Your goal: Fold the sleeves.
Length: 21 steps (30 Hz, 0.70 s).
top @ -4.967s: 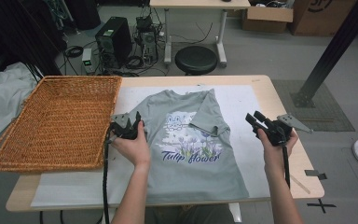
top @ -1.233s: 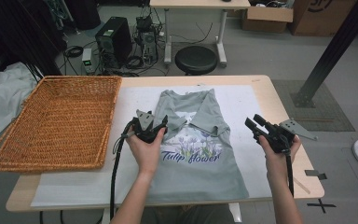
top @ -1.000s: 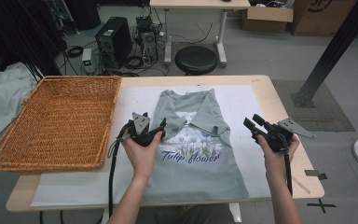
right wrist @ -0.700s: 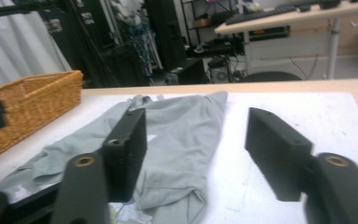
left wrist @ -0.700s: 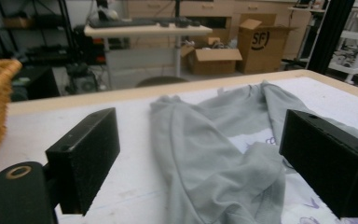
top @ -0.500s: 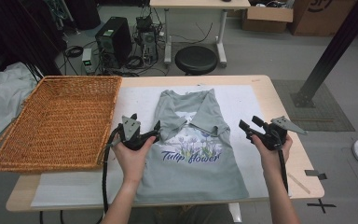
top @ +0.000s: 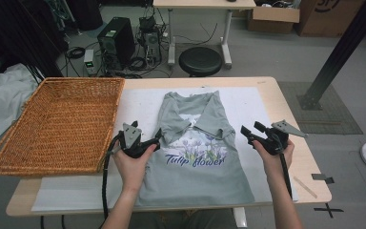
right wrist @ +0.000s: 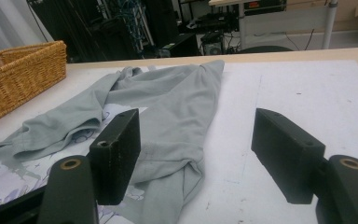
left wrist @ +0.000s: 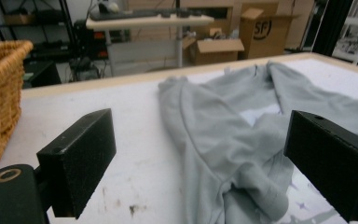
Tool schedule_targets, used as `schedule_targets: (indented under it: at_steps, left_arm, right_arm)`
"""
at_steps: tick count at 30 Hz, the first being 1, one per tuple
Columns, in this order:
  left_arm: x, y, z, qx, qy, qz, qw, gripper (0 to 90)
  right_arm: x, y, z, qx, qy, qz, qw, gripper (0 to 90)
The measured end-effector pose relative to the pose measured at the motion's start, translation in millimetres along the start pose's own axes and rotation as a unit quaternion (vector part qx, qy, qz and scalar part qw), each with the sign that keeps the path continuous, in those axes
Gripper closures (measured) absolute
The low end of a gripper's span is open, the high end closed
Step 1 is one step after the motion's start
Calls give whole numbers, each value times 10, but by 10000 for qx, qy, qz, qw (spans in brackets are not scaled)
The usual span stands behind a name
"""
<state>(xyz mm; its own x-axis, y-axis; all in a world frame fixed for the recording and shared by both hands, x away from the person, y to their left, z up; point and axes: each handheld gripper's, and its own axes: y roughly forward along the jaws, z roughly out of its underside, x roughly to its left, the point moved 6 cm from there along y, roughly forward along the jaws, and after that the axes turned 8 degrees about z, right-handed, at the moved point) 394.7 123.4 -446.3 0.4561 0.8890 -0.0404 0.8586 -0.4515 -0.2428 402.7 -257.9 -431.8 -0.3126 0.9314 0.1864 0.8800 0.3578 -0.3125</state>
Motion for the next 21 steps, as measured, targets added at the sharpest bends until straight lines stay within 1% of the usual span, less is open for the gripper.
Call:
schedule_targets:
  at_steps: [3, 9, 12, 13, 16, 21]
  left_arm:
    - [-8, 8, 14, 9, 15, 12, 10000, 95]
    - [52, -8, 46, 61, 78, -101, 9999, 93]
    - [82, -3, 81, 134, 45, -123, 9998, 91]
    - [89, -3, 80, 126, 69, -137, 9998, 91]
    - [106, -3, 74, 95, 29, -143, 9998, 91]
    - [100, -2, 75, 88, 37, -130, 9999, 91]
  right_arm:
    - [4, 32, -1, 12, 4, -20, 10000, 336]
    - [-7, 104, 37, 70, 18, 15, 10000, 312]
    - [-6, 128, 42, 104, 7, 46, 9999, 275]
    - [-5, 131, 32, 98, 1, 62, 9999, 265]
    - [-4, 124, -6, 31, 10, 111, 9999, 233]
    - [-13, 109, -30, 11, -4, 148, 9999, 213]
